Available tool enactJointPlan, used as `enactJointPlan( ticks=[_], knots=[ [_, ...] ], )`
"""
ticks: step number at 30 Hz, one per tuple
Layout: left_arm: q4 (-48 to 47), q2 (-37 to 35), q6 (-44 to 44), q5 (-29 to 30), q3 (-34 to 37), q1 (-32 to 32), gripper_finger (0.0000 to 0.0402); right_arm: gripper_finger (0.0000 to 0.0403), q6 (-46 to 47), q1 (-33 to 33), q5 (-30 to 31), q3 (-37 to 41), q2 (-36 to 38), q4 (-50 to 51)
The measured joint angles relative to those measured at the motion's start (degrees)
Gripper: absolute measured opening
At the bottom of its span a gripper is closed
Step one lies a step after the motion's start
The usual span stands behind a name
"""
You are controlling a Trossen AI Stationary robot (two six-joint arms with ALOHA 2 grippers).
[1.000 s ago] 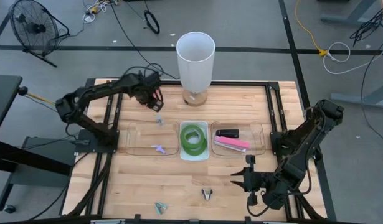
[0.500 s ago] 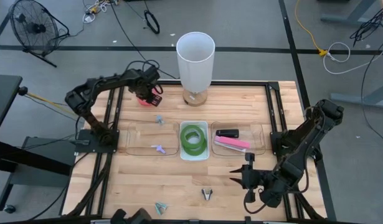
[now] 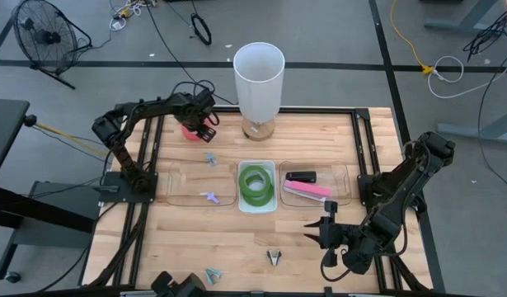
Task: Pick and place Stapler, Stapler remover, tape
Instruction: Put the pink tape into the white bin
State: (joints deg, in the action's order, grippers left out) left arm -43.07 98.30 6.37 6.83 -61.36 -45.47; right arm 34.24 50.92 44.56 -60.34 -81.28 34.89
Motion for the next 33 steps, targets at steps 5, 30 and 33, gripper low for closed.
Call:
enactJointPlan(
  ticks=[5,30,33],
  knots=[
    [2.17,0.01,-0.59,-0.44,0.00,0.00,0.0214,0.0107,-0.01,0.00,0.00,0.00,0.00,0.00],
    [-0.38,8.11,-0.74,-1.52,-1.87,-0.26,0.0082,0.0107,-0.22,-0.27,0.02,0.00,0.00,-0.07],
    [-3.92,8.26,0.36,-0.05,-3.29,-0.35,0.0082,0.0107,-0.22,-0.31,0.02,0.00,0.00,-0.07]
  ],
)
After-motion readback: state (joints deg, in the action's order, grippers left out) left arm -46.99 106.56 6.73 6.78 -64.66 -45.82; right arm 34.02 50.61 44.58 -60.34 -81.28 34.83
